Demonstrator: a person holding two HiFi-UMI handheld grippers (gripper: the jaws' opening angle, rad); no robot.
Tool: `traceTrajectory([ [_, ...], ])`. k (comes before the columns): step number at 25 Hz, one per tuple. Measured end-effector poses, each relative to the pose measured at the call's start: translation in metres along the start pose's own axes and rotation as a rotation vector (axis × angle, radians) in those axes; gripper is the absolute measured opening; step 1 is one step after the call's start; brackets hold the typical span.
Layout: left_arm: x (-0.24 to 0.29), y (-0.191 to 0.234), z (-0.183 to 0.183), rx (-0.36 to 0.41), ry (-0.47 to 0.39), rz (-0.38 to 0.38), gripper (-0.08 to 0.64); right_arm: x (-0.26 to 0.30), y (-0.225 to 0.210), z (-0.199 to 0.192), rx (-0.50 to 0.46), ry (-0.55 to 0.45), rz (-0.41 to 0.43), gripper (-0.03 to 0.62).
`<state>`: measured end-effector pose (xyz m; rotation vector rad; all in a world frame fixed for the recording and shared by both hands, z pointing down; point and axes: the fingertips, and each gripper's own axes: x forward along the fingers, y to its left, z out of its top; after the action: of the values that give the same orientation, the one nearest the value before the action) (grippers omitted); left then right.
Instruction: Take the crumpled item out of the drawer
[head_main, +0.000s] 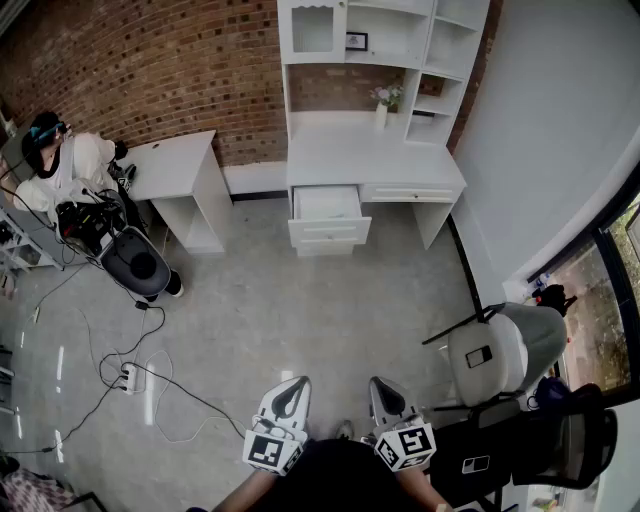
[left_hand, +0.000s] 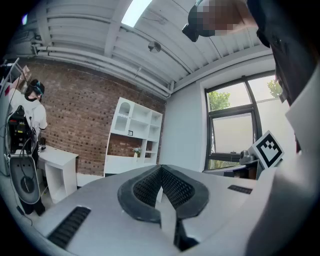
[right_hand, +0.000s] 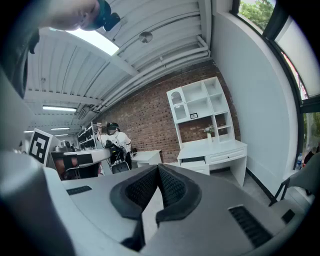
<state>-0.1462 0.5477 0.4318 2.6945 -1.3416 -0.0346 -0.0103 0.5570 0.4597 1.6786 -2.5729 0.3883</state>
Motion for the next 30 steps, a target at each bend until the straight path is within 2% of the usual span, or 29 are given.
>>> traceTrajectory([
  [16, 0.022, -0.036, -0.003, -0.002, 0.023, 0.015, 0.025, -0.019, -0.033, 0.005, 0.012, -0.029, 0.018, 0.014],
  [22, 0.031, -0.058, -0.007, -0.001, 0.028, 0.036, 0.025, -0.027, -0.055, 0.002, 0.027, -0.033, 0.057, 0.014],
  [25, 0.035, -0.059, -0.011, 0.006, 0.043, 0.053, 0.025, -0.019, -0.067, -0.001, 0.025, -0.023, 0.067, 0.014],
  [30, 0.053, -0.042, -0.022, -0.027, 0.078, 0.066, 0.025, 0.003, -0.081, 0.002, 0.044, -0.006, 0.055, 0.014],
])
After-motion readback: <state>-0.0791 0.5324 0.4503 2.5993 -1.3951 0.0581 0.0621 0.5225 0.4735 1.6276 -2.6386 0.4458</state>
